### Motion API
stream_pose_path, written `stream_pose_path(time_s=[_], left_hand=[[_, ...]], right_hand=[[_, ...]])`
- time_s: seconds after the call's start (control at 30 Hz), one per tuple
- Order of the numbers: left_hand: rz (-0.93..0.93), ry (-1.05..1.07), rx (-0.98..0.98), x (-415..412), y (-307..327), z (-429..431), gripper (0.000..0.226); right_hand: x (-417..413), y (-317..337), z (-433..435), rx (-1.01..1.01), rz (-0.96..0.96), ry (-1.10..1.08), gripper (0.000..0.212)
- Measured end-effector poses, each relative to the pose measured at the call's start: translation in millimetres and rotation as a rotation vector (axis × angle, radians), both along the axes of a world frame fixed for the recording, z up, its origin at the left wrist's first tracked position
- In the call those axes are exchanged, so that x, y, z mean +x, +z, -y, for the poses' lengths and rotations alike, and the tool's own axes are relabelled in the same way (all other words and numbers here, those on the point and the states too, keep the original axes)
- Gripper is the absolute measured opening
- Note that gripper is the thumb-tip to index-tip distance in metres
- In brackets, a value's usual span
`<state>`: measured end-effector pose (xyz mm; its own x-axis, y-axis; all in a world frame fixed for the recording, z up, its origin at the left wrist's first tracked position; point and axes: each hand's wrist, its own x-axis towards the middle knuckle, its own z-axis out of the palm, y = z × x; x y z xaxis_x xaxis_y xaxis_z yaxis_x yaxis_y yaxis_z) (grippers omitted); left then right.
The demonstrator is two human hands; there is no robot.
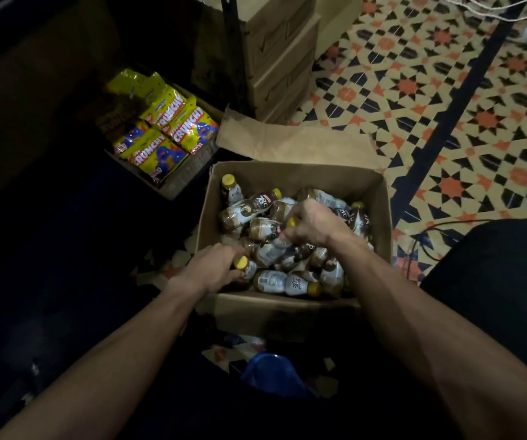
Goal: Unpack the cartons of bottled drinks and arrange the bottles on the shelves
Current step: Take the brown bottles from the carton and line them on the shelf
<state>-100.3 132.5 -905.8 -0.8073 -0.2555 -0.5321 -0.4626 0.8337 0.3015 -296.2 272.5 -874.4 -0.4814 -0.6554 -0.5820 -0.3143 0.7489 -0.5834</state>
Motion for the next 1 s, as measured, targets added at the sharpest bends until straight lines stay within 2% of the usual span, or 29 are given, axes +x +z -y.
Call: stream_pose_path(time_s=[0.2,0.33,0.43,0.6,0.8,1.0], left_hand=[[-0.142,0.175,0.176,3.7,1.7,3.1,0.031],[-0.290,0.361,0.280,7.3,23.1,7.1,0.026],[-0.332,0.412,0.276,15.4,58.2,5.1,0.024],[-0.405,0.425,0.215,27.7,160.4,5.9,0.025],[-0.517,0.464,0.156,35.2,325.1,8.1,0.032],[-0.664,0.509,0.118,44.6,479.4,6.2,0.034]], right_hand=[[18.5,2.0,17.2,-0.185,-0.058,0.048,0.039],[25.2,12.2,20.1,-0.232,-0.119,0.098,0.038],[28.1,39.0,15.7,-0.264,-0.157,0.118,0.035],[31.3,142.9,15.8,-0.350,-0.191,0.120,0.039],[47.0,297.6,21.0,-0.463,-0.071,0.101,0.038],[61.3,442.5,27.6,-0.520,-0.148,0.095,0.044]])
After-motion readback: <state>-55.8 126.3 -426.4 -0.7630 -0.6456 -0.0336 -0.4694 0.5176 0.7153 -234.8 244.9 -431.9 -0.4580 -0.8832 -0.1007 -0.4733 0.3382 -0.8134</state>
